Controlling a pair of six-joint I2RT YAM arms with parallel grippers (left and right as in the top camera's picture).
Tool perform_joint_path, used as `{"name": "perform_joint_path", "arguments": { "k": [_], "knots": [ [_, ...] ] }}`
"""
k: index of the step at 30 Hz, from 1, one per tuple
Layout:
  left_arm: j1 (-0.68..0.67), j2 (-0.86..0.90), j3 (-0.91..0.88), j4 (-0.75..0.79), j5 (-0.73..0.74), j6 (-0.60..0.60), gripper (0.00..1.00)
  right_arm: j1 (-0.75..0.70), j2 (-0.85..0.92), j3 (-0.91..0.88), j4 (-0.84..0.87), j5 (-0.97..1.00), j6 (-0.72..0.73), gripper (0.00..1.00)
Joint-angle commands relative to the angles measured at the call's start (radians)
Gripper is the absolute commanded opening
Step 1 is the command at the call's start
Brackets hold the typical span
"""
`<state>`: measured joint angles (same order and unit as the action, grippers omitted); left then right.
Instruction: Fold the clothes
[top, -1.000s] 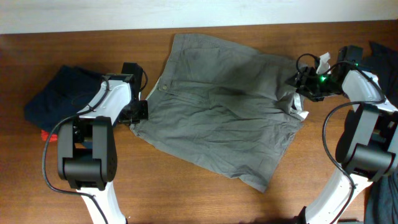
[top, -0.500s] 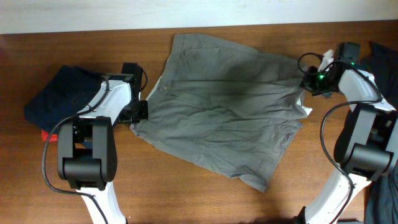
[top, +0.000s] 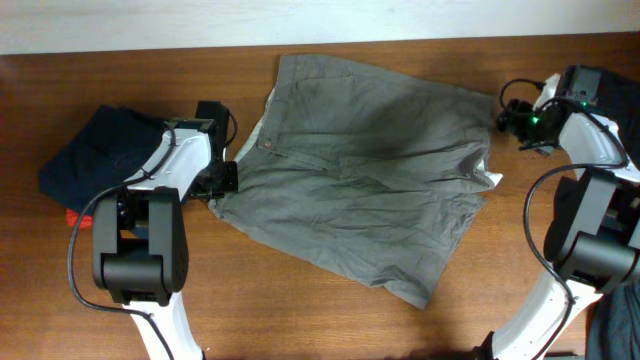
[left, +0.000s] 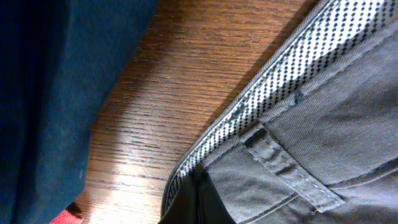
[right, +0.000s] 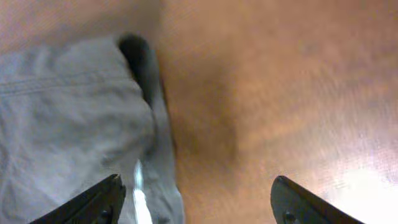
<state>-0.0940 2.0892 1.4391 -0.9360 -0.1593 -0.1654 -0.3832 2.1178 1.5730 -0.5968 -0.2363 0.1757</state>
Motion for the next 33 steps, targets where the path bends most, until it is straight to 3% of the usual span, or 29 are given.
{"name": "perform_joint_path", "arguments": {
  "k": [1, 9, 13, 16, 20, 25, 31, 33],
  "knots": [
    [0.018, 0.085, -0.049, -0.009, -0.047, 0.002, 0.0, -0.027, -0.072, 0.017, -0.09, -0.092, -0.039, 0.8],
    [0.018, 0.085, -0.049, -0.004, -0.047, 0.002, 0.01, 0.01, -0.185, 0.015, -0.472, -0.171, -0.138, 0.67],
    [0.018, 0.085, -0.049, 0.004, -0.047, 0.002, 0.01, 0.082, -0.182, -0.059, -0.485, -0.172, -0.134, 0.27],
    [0.018, 0.085, -0.049, 0.004, -0.047, 0.002, 0.01, 0.135, -0.181, -0.182, -0.303, -0.151, -0.063, 0.11],
    [0.018, 0.085, -0.049, 0.003, -0.046, 0.002, 0.01, 0.154, -0.179, -0.333, -0.113, -0.076, 0.036, 0.09],
    [0.018, 0.085, -0.049, 0.003, -0.047, 0.002, 0.01, 0.076, -0.179, -0.453, -0.005, 0.116, 0.114, 0.07],
    [0.018, 0.085, -0.049, -0.001, -0.046, 0.002, 0.01, -0.031, -0.18, -0.454, -0.094, 0.103, 0.113, 0.07],
    [0.019, 0.085, -0.049, -0.005, -0.043, 0.002, 0.01, -0.053, -0.184, -0.435, -0.124, 0.006, 0.051, 0.15]
  ]
}}
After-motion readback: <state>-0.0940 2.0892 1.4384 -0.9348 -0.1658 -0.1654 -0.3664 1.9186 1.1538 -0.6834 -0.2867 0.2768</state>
